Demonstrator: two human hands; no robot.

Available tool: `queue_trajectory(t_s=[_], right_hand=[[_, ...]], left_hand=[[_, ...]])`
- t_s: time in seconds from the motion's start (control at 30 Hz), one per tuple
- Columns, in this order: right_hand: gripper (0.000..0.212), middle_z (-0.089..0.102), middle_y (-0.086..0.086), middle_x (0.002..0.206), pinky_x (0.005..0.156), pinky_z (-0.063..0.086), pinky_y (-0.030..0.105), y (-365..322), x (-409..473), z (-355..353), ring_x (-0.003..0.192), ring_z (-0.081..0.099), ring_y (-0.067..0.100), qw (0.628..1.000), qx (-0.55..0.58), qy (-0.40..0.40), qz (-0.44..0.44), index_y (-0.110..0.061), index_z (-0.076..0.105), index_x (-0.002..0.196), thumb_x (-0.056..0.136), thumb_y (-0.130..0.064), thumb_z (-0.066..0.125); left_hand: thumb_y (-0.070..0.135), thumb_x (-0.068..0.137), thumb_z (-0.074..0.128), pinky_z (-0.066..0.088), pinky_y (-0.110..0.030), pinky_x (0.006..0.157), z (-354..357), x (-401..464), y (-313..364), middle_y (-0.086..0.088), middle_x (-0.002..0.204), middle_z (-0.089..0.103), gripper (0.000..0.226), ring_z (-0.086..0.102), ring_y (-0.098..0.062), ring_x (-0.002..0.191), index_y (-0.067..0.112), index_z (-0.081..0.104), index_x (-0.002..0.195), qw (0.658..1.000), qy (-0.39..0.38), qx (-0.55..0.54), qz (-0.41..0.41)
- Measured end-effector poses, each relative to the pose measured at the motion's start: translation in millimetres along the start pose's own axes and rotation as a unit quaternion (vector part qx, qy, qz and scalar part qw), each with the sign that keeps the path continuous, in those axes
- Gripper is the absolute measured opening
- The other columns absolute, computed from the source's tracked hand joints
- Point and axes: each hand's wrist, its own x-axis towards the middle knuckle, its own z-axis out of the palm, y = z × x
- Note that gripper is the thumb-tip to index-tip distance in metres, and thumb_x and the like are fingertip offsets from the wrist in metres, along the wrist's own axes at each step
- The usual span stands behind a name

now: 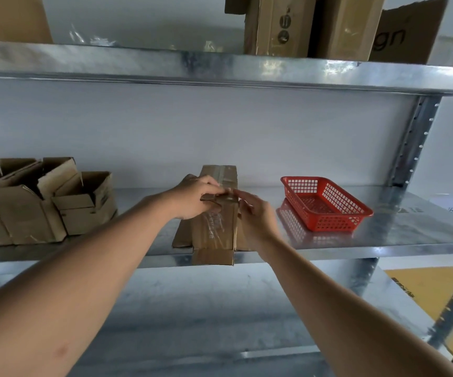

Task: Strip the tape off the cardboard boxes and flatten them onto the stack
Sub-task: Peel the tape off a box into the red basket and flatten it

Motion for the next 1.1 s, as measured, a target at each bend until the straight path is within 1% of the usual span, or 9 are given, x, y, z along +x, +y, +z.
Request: queue_trajectory(t_s=[0.1,0.27,0.4,0.5,0.57,0.67,0.8,0.93,1.1], right_hand=[[0.029,0.069,-0.003,0.110,0.089,0.060,0.043,3,2,11,0.097,0.071,0.016,0.998,-0.049,0.030,-0.040,-0.026,0.076,0.121,0.102,-0.013,0.059],[0.020,0.071,-0.009,0.097,0.082,0.063,0.039,5,4,13,0.084,0.073,0.008,0.997,-0.026,0.054,-0.057,-0.024,0.081,0.108,0.098,-0.013,0.068],[0.015,0.076,-0.012,0.079,0.077,0.061,0.027,4,9,4,0.072,0.073,0.003,0.998,0.011,0.056,-0.037,-0.023,0.081,0.092,0.092,-0.010,0.075],[0.020,0.077,-0.003,0.077,0.081,0.064,0.035,2,11,3,0.075,0.076,0.012,0.996,0.084,0.032,0.008,-0.022,0.078,0.085,0.091,-0.003,0.074],[0.023,0.077,-0.001,0.075,0.083,0.065,0.039,3,14,1,0.077,0.077,0.016,0.994,0.104,0.012,0.027,-0.022,0.076,0.081,0.092,-0.002,0.073],[0.019,0.075,-0.003,0.075,0.085,0.064,0.039,2,19,0,0.075,0.077,0.016,0.995,0.090,-0.016,0.037,-0.019,0.074,0.084,0.096,-0.005,0.069],[0.015,0.070,0.004,0.087,0.078,0.062,0.035,-2,18,7,0.081,0.072,0.025,1.000,0.021,-0.022,0.005,-0.014,0.065,0.094,0.103,-0.005,0.056],[0.021,0.060,0.005,0.099,0.081,0.057,0.051,2,16,16,0.087,0.064,0.028,0.995,-0.085,-0.015,-0.044,-0.017,0.060,0.095,0.100,-0.003,0.045],[0.019,0.057,0.006,0.102,0.084,0.054,0.053,3,17,14,0.090,0.061,0.030,0.989,-0.129,-0.033,-0.062,-0.010,0.059,0.102,0.099,-0.001,0.042]], left_hand=[[0.023,0.092,0.078,0.028,-0.039,0.124,-4,-3,-7,0.006,0.153,0.050,0.058,0.043,-0.018,0.144,0.034,0.058,0.145,1.000,-0.008,-0.015,0.003],[0.021,0.095,0.074,0.023,-0.042,0.127,-4,-12,-10,0.008,0.160,0.044,0.061,0.035,-0.015,0.150,0.039,0.051,0.149,1.000,-0.007,-0.028,-0.002],[0.022,0.097,0.072,0.020,-0.034,0.127,-3,-14,-8,0.008,0.162,0.040,0.059,0.031,-0.012,0.152,0.038,0.050,0.150,0.999,-0.002,-0.037,0.005],[0.023,0.098,0.071,0.019,-0.023,0.122,0,-16,-11,0.010,0.162,0.040,0.059,0.031,-0.009,0.151,0.039,0.050,0.150,0.999,0.003,-0.046,0.007],[0.023,0.098,0.071,0.020,-0.024,0.123,0,-16,-12,0.011,0.162,0.040,0.059,0.031,-0.009,0.151,0.040,0.050,0.150,0.999,0.007,-0.049,0.008],[0.023,0.097,0.072,0.022,-0.031,0.126,2,-16,-12,0.012,0.161,0.040,0.059,0.032,-0.009,0.151,0.041,0.050,0.149,0.999,0.007,-0.053,0.006],[0.032,0.097,0.072,0.019,-0.026,0.123,2,-18,-9,0.018,0.161,0.038,0.057,0.029,-0.003,0.150,0.045,0.051,0.148,0.997,0.007,-0.071,-0.014],[0.040,0.096,0.071,0.019,-0.024,0.121,4,-19,-6,0.019,0.161,0.039,0.054,0.031,0.000,0.148,0.042,0.054,0.147,0.995,0.022,-0.091,-0.024],[0.031,0.097,0.072,0.023,-0.027,0.124,8,-20,-7,0.011,0.160,0.043,0.052,0.035,-0.004,0.148,0.036,0.056,0.147,0.996,0.044,-0.077,-0.008]])
